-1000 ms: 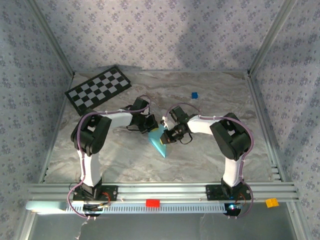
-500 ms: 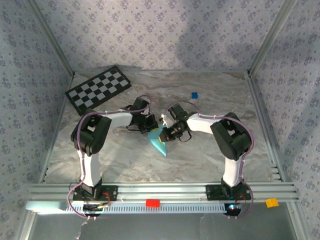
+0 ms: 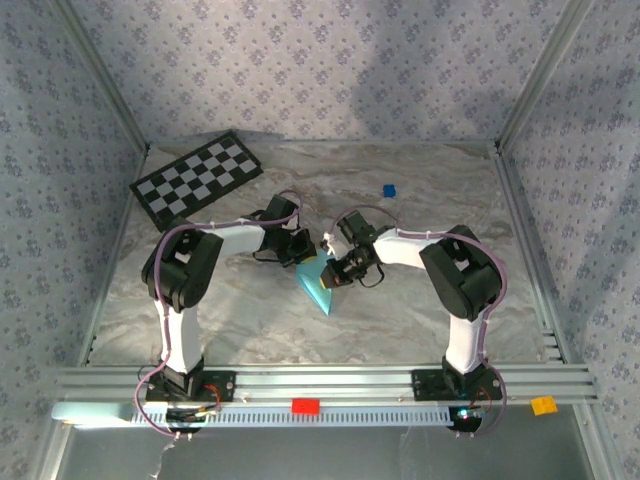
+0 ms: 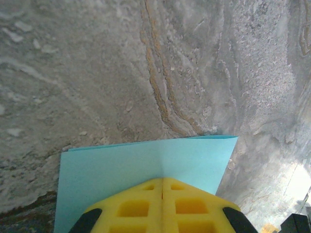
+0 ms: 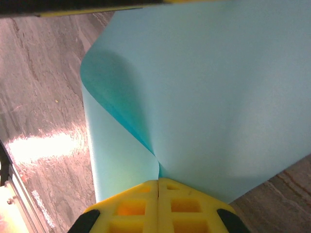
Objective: Fold a paper plane with a square sheet of paper (pick it up from the middle)
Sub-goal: Third fold the triangle at the center of the table.
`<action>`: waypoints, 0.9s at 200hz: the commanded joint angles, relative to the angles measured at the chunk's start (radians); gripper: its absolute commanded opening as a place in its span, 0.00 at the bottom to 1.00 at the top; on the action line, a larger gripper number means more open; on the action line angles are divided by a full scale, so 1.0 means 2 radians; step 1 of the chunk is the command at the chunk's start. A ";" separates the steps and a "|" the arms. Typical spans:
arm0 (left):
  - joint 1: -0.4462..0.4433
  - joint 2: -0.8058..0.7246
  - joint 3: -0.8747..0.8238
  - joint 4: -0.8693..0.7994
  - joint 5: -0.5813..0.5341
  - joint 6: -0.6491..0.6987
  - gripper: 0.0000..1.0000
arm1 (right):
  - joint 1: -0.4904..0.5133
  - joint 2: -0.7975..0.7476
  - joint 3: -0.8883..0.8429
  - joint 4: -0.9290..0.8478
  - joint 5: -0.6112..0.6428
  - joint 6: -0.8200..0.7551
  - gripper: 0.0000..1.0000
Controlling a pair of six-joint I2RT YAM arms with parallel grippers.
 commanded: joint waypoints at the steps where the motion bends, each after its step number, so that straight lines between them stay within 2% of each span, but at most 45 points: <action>1: 0.000 0.007 -0.007 -0.034 -0.002 0.012 0.06 | 0.004 0.000 -0.001 -0.006 0.001 -0.006 0.00; 180: -0.001 0.007 -0.007 -0.031 -0.002 0.009 0.06 | 0.003 0.010 0.019 -0.021 0.003 -0.021 0.00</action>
